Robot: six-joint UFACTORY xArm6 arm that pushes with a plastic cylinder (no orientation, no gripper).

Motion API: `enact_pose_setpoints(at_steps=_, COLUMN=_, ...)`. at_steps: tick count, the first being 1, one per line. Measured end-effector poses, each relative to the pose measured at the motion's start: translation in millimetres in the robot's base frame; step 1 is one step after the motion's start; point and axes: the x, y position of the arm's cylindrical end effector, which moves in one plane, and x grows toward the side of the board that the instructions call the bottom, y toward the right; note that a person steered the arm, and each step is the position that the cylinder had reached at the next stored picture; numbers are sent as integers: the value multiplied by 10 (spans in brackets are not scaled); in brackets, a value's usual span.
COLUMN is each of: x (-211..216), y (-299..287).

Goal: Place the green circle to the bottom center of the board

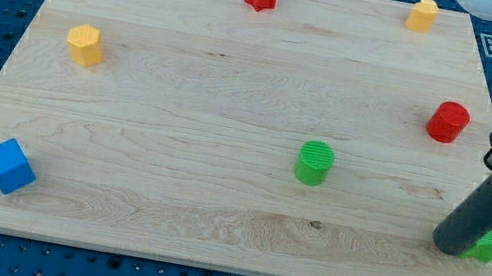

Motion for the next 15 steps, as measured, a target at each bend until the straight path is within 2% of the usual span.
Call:
enact_pose_setpoints(at_steps=2, x=-33, y=-338)
enact_pose_setpoints(at_steps=3, x=-345, y=-486)
enact_pose_setpoints(at_steps=4, x=-859, y=-666)
enact_pose_setpoints(at_steps=5, x=-1187, y=-1133)
enact_pose_setpoints(at_steps=6, x=-1159, y=-1329)
enact_pose_setpoints(at_steps=9, x=-432, y=-1521)
enact_pose_setpoints(at_steps=11, x=-425, y=-1060)
enact_pose_setpoints(at_steps=13, x=-43, y=-1158)
enact_pose_setpoints(at_steps=15, x=-43, y=-1311)
